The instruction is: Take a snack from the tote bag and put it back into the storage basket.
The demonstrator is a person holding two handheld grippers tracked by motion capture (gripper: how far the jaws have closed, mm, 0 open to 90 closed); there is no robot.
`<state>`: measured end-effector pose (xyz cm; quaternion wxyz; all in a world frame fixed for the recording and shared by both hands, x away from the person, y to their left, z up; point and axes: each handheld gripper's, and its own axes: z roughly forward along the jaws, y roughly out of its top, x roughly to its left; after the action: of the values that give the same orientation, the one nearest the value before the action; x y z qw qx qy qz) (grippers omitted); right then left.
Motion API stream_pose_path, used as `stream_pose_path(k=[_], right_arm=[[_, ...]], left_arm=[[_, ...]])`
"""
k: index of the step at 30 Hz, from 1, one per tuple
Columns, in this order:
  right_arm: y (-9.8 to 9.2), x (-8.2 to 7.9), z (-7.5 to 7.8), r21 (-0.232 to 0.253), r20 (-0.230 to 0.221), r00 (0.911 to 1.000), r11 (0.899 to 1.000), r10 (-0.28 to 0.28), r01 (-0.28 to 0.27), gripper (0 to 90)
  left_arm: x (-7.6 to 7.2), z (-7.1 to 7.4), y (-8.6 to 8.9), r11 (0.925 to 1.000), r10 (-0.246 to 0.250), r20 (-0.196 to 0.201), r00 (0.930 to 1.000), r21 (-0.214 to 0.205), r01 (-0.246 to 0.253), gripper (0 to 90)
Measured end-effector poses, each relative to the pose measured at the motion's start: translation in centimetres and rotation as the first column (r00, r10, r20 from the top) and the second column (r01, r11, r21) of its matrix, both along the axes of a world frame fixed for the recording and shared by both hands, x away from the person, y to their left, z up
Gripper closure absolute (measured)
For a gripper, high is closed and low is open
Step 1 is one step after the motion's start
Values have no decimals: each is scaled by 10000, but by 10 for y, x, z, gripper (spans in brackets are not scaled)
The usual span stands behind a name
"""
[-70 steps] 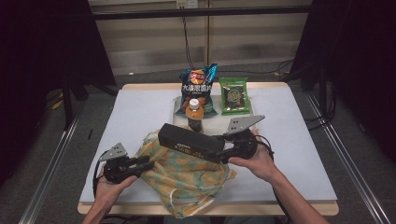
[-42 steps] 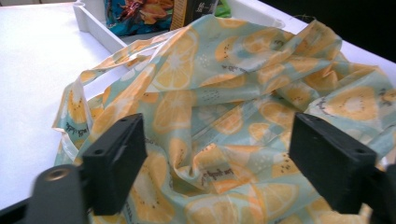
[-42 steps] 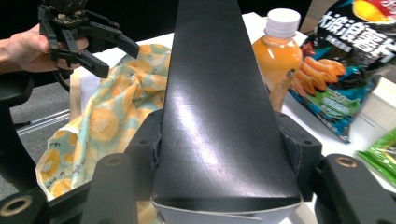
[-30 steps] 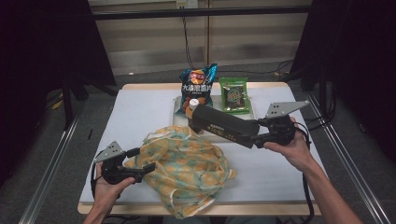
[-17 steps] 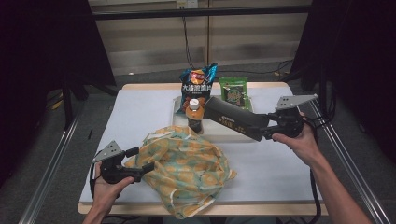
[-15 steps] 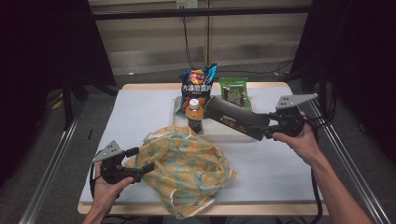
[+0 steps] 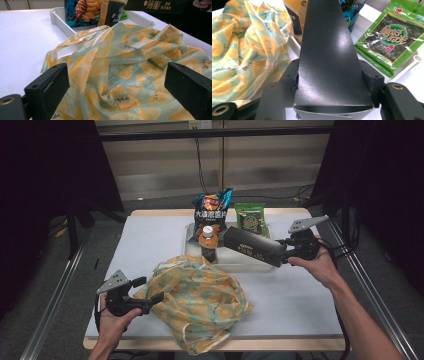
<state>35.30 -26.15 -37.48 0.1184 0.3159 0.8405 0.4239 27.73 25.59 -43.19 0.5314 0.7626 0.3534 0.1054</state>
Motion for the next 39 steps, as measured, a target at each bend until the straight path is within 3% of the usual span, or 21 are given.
stream_pose_path(k=[11,22,30,39], right_arm=[[9,25,-17,-550,-555,9982,9981,246,-277,432],[15,34,-28,-1064,-768,9963,9932,397,-478,432],[21,38,-35,-1265,-868,9925,9872,860,-966,430],[22,43,-39,-1200,-893,9928,9887,795,-900,423]], left_arm=[[0,-1,-1,9999,-100,-36,9999,62,100,59],[1,-3,-2,9998,-96,-73,9999,169,98,59],[1,-4,0,9998,-7,-100,9999,201,9,61],[2,-5,0,9997,24,-138,9999,233,-21,64]])
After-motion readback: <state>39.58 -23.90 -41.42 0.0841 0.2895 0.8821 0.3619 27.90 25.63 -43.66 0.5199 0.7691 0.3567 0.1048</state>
